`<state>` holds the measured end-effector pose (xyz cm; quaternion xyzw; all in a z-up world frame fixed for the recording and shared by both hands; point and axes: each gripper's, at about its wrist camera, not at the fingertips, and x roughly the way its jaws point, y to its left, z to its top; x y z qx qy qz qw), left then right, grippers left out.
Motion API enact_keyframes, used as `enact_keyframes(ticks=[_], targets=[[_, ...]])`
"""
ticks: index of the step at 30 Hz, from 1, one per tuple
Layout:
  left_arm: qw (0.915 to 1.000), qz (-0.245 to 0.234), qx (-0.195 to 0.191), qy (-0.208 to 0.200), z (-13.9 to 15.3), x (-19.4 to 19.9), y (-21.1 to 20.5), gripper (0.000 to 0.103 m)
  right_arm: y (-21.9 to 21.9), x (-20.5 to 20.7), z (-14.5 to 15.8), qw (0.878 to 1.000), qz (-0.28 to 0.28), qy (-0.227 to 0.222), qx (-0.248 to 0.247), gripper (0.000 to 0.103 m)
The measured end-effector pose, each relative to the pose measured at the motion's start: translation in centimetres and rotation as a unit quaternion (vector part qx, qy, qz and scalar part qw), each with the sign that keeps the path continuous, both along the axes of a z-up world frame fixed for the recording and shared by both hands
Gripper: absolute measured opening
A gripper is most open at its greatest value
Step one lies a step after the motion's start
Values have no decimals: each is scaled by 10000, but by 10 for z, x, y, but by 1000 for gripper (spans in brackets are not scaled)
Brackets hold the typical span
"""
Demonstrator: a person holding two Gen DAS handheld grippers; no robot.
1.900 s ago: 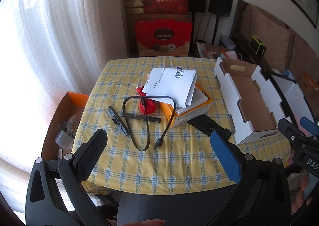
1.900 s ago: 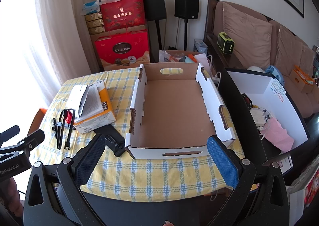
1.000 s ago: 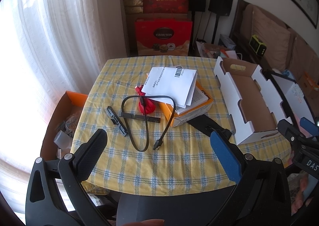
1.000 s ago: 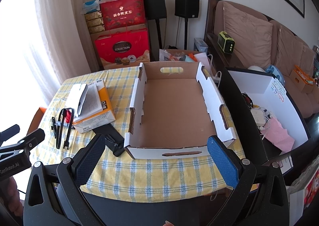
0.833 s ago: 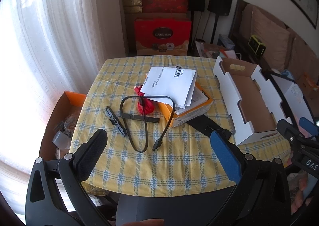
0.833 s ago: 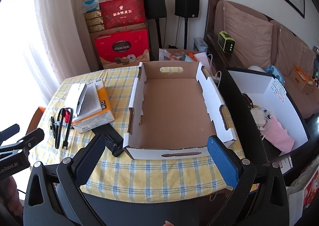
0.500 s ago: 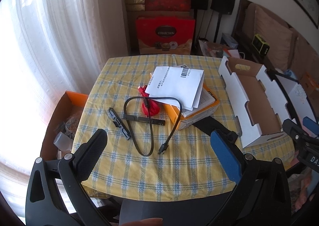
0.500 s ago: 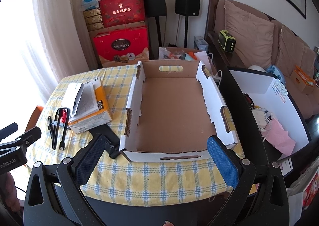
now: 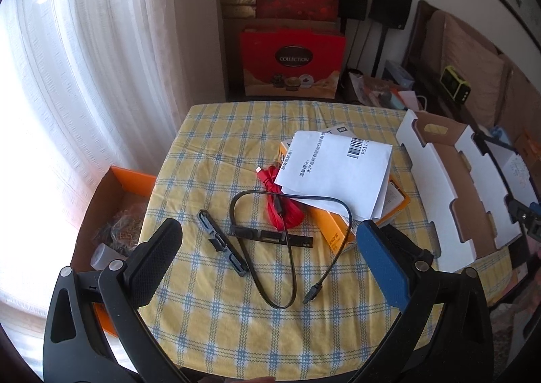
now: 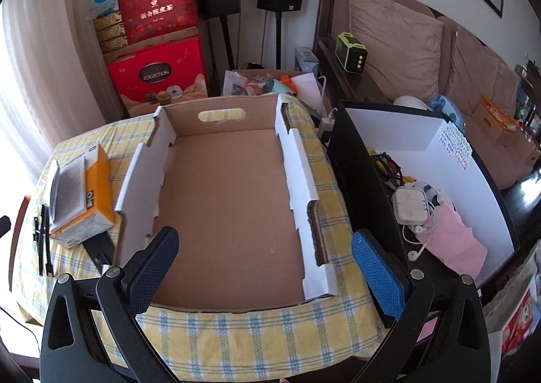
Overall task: Organize objects
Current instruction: 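Move the right tool to the cardboard box wall and grasp it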
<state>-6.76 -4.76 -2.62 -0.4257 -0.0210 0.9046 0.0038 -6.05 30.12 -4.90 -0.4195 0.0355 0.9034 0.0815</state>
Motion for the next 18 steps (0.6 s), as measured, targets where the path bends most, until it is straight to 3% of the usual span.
enact_keyframes(ticks=[6, 8, 15, 18], targets=[[9992, -225, 317, -113, -4, -19, -3, 103, 30, -21, -8, 9999, -13, -96, -60, 97], [9985, -337, 399, -164, -5, -26, -1, 103, 41, -32, -13, 9997, -32, -226, -99, 87], [9964, -565, 585, -242, -2, -50, 7, 103, 68, -56, -30, 9984, -126, -501, -246, 71], [9956, -636, 614, -317, 1, -64, 14, 103, 71, -62, -36, 9977, -75, -606, -293, 54]])
